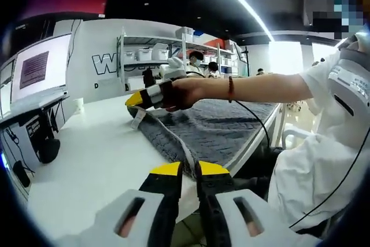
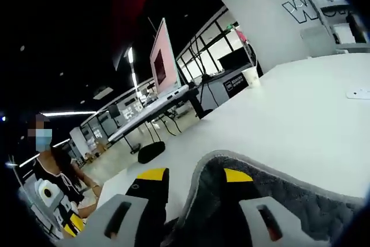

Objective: Open the folded towel by lifting each exposed corner and separating the folded layers until the towel lies flat within the target outline without major curled edges

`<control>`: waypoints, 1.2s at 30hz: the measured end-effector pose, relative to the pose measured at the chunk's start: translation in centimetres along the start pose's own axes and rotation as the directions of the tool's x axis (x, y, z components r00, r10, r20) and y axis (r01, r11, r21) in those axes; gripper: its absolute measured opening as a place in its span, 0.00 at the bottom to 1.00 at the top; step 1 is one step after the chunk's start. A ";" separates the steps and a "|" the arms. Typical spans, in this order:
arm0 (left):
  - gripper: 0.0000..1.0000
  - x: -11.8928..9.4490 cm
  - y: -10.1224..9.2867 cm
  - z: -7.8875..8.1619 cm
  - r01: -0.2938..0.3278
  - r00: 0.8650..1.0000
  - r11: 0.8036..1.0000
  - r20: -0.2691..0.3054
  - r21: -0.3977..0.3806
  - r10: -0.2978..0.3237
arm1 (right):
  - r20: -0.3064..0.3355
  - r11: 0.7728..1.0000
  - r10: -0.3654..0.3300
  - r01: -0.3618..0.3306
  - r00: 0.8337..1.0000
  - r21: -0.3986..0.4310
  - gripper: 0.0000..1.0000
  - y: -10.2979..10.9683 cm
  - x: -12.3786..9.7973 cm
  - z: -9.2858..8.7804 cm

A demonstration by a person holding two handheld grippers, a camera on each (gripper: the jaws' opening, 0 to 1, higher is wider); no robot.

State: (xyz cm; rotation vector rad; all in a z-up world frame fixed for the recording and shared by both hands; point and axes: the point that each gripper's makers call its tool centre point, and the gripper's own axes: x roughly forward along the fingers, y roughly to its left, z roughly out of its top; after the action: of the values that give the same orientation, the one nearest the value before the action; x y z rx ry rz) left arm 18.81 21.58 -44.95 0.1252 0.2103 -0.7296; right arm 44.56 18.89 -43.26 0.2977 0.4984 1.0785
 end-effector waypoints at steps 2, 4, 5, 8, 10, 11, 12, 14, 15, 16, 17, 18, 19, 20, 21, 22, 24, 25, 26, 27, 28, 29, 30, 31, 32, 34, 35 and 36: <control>0.13 0.1 -0.1 0.2 0.002 1.000 1.000 0.006 0.000 -0.002 | -0.026 0.999 -0.036 0.035 0.999 -0.039 0.29 -0.6 -0.3 -0.1; 0.14 0.1 -0.2 0.3 0.006 1.000 1.000 0.012 -0.003 -0.006 | -0.037 0.997 -0.052 0.050 0.998 -0.062 0.29 -0.9 -0.3 -0.2; 0.14 0.2 -0.2 0.4 0.005 1.000 1.000 0.014 -0.002 -0.005 | -0.048 0.997 -0.046 0.043 0.998 -0.058 0.28 -0.8 -0.4 -0.4; 0.14 0.4 -0.3 0.6 0.005 1.000 1.000 0.018 -0.003 -0.005 | -0.086 0.999 -0.016 0.013 0.996 -0.032 0.28 -0.2 -0.4 -1.1; 0.14 0.8 -0.3 0.6 0.008 1.000 1.000 0.021 -0.009 -0.008 | -0.103 0.999 -0.012 0.008 0.995 -0.031 0.24 -0.1 -0.2 -1.5; 0.13 1.2 -0.2 0.4 -0.001 1.000 1.000 0.009 -0.012 0.001 | -0.132 0.998 -0.037 0.031 0.990 -0.049 0.22 -0.4 -0.2 -1.9; 0.13 1.3 0.0 0.2 -0.013 1.000 1.000 0.003 -0.009 0.013 | -0.144 0.996 -0.062 0.053 0.988 -0.068 0.21 -0.8 -0.3 -2.1; 0.11 1.5 0.3 -0.1 -0.031 0.999 0.999 -0.013 0.034 0.031 | -0.159 0.994 -0.071 0.057 0.985 -0.089 0.17 -0.9 -0.1 -2.3; 0.10 1.6 0.2 -0.1 -0.031 0.999 0.999 -0.010 0.036 0.031 | -0.169 0.995 -0.069 0.055 0.983 -0.086 0.15 -0.9 -0.1 -2.4; 0.08 1.6 0.2 -0.1 -0.029 1.000 0.999 -0.009 0.032 0.030 | -0.170 0.995 -0.072 0.058 0.983 -0.084 0.13 -1.0 -0.2 -2.5; 0.05 1.6 0.2 -0.1 -0.024 1.000 0.999 -0.004 0.023 0.024 | -0.169 0.995 -0.073 0.060 0.983 -0.082 0.11 -1.0 -0.2 -2.5; 0.05 1.6 0.2 0.0 -0.018 1.000 1.000 0.004 0.016 0.018 | -0.163 0.996 -0.062 0.050 0.985 -0.079 0.07 -0.9 -0.2 -2.4; 0.05 1.5 0.2 0.1 -0.019 1.000 1.000 0.005 0.017 0.019 | -0.161 0.996 -0.059 0.047 0.985 -0.075 0.05 -0.9 -0.2 -2.3; 0.05 1.4 0.3 0.1 -0.024 1.000 1.000 0.003 0.020 0.024 | -0.147 0.998 -0.049 0.041 0.988 -0.053 0.04 -0.8 -0.3 -2.2; 0.05 1.2 0.4 0.1 -0.029 1.000 0.999 0.000 0.024 0.029 | -0.127 0.999 -0.033 0.031 0.991 -0.022 0.04 -0.5 -0.3 -1.9; 0.05 1.0 0.5 0.1 -0.034 0.999 0.999 -0.003 0.023 0.034 | -0.098 1.000 0.005 -0.004 0.995 0.016 0.05 0.0 -0.1 -1.4; 0.05 0.7 0.5 0.0 -0.028 1.000 0.999 -0.010 0.027 0.028 | -0.052 0.995 0.050 -0.045 0.997 0.091 0.06 0.7 -0.2 -0.8; 0.05 0.5 0.3 -0.2 -0.015 1.000 0.999 -0.026 0.035 0.016 | -0.009 0.987 0.070 -0.068 0.998 0.147 0.08 0.9 -0.1 -0.1; 0.06 0.4 0.2 -0.4 -0.014 0.999 0.999 -0.034 0.037 0.016 | 0.017 0.980 0.083 -0.085 0.996 0.177 0.10 1.0 0.1 0.5; 0.06 0.1 0.2 -0.6 -0.009 0.999 0.999 -0.048 0.042 0.011 | 0.032 0.973 0.102 -0.106 0.994 0.203 0.13 1.3 0.2 0.7; 0.06 0.1 0.2 -0.6 -0.010 0.999 0.999 -0.049 0.041 0.012 | 0.034 0.972 0.107 -0.112 0.994 0.207 0.17 1.4 0.2 0.6; 0.07 -0.2 0.4 -0.7 -0.015 0.999 0.999 -0.048 0.037 0.016 | 0.034 0.966 0.131 -0.135 0.991 0.222 0.21 1.8 0.3 0.5; 0.07 -0.3 0.5 -0.8 -0.016 0.999 0.999 -0.051 0.034 0.017 | 0.028 0.962 0.140 -0.143 0.990 0.231 0.25 2.0 0.4 0.4; 0.08 -0.4 0.6 -1.0 -0.016 0.998 0.999 -0.056 0.031 0.017 | 0.026 0.961 0.144 -0.146 0.989 0.236 0.26 2.1 0.5 0.3; 0.08 -0.4 0.7 -1.2 -0.017 0.998 0.999 -0.061 0.028 0.018 | 0.029 0.961 0.142 -0.145 0.989 0.233 0.26 2.2 0.7 0.3; 0.09 -0.5 0.7 -1.3 -0.017 0.998 1.000 -0.064 0.023 0.018 | 0.021 0.966 0.141 -0.142 0.990 0.216 0.24 2.4 0.7 0.1; 0.09 -0.6 0.7 -1.2 -0.016 0.998 1.000 -0.061 0.021 0.017 | 0.015 0.969 0.137 -0.137 0.990 0.207 0.25 2.4 0.8 0.0; 0.09 -0.6 0.7 -1.2 -0.015 0.998 1.000 -0.060 0.020 0.016 | 0.007 0.971 0.136 -0.135 0.991 0.200 0.25 2.4 0.9 -0.1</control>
State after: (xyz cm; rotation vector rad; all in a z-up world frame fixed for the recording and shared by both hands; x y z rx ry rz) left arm 18.67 22.76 -45.98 0.1673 0.2598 -0.7134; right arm 43.03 20.72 -42.47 0.5112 0.6007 1.1644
